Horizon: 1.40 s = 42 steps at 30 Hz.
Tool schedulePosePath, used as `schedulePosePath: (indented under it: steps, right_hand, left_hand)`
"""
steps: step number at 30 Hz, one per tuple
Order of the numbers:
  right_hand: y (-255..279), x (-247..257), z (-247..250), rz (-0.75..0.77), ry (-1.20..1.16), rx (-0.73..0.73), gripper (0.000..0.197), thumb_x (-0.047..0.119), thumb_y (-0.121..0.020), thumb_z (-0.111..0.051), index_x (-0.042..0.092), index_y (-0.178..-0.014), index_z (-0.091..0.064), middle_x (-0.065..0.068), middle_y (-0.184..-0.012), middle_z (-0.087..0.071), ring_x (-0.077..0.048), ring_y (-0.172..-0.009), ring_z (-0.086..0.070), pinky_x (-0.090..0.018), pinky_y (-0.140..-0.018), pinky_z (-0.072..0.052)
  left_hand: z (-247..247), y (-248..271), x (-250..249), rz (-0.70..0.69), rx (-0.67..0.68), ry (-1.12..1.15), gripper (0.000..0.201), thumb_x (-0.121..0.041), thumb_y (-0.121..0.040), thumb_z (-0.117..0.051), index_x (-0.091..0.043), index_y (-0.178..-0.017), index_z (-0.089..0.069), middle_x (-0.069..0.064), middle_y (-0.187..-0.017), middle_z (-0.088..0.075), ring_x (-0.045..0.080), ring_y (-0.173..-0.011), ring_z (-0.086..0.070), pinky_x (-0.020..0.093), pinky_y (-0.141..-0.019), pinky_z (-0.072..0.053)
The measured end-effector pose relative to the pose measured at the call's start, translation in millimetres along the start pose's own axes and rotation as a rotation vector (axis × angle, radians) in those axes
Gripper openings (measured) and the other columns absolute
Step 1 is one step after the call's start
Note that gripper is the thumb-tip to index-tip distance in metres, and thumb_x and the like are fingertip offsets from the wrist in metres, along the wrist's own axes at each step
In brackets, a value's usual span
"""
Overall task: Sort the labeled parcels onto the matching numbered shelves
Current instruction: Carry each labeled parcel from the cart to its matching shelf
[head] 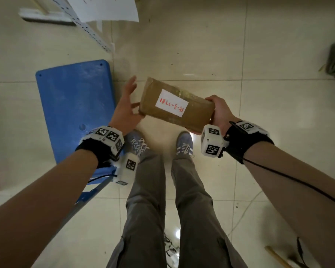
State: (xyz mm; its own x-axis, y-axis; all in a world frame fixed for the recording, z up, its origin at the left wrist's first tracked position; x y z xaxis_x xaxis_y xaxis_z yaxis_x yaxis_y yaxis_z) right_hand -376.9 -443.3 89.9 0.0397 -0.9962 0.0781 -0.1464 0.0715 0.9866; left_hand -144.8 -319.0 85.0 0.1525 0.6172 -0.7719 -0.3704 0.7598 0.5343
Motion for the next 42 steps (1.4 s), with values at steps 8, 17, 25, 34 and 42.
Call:
schedulePosePath:
  steps: [8, 17, 25, 34, 42]
  right_hand:
    - [32, -29, 0, -0.006, -0.457, 0.193, 0.052, 0.029, -0.088, -0.053, 0.009, -0.135, -0.060, -0.024, -0.125, -0.065, -0.041, -0.114, -0.061, -0.054, -0.096, -0.052]
    - [126, -37, 15, 0.005, -0.571, 0.362, 0.048, 0.030, -0.089, -0.044, -0.002, -0.111, -0.072, -0.029, -0.123, -0.064, -0.045, -0.119, -0.054, -0.057, -0.111, -0.038]
    - [210, -32, -17, 0.236, -0.596, 0.277, 0.045, 0.028, -0.080, -0.047, 0.003, -0.114, -0.061, -0.019, -0.102, -0.064, -0.035, -0.099, -0.058, -0.050, -0.109, -0.042]
    - [283, -75, -46, 0.344, -0.669, 0.359, 0.042, 0.032, -0.086, -0.051, -0.001, -0.109, -0.063, -0.018, -0.090, -0.068, -0.030, -0.076, -0.065, -0.037, -0.077, -0.053]
    - [338, -89, -56, 0.345, -0.447, 0.375, 0.066, 0.018, -0.073, -0.061, 0.002, -0.136, -0.051, -0.027, -0.130, -0.058, -0.045, -0.118, -0.058, -0.058, -0.093, -0.051]
  left_hand:
    - [-39, 9, -88, 0.357, -0.045, 0.613, 0.068, -0.059, -0.083, -0.064, -0.029, -0.141, -0.045, -0.001, -0.132, -0.060, 0.029, -0.113, -0.064, 0.052, -0.089, -0.057]
    - [-53, 50, -173, 0.178, 0.067, 0.288, 0.097, -0.033, -0.070, -0.088, -0.034, -0.150, -0.033, -0.012, -0.143, -0.049, 0.018, -0.123, -0.056, 0.044, -0.086, -0.059]
    - [-57, 111, -234, -0.041, -0.085, 0.218, 0.107, -0.023, -0.055, -0.096, -0.017, -0.144, -0.036, -0.006, -0.133, -0.056, 0.005, -0.113, -0.059, 0.029, -0.098, -0.052]
    - [-9, 178, -291, -0.185, -0.166, -0.011, 0.122, -0.061, -0.039, -0.089, -0.029, -0.138, -0.027, -0.008, -0.128, -0.056, 0.013, -0.113, -0.061, 0.041, -0.100, -0.051]
    - [25, 232, -318, -0.246, -0.242, -0.119, 0.105, -0.051, -0.052, -0.087, -0.017, -0.132, -0.029, -0.009, -0.104, -0.053, 0.018, -0.097, -0.058, 0.035, -0.088, -0.051]
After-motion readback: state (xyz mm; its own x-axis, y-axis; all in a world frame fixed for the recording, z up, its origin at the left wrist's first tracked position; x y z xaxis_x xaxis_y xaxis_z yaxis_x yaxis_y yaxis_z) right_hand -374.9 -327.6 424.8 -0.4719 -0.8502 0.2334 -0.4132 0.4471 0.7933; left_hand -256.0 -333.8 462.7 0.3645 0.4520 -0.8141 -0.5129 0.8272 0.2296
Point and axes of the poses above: each hand's wrist, its own y-axis away from the middle knuckle, its own z-axis out of the back of the hand, x = y × z, the point moved 2 cm from there along -y, towards the middle knuckle
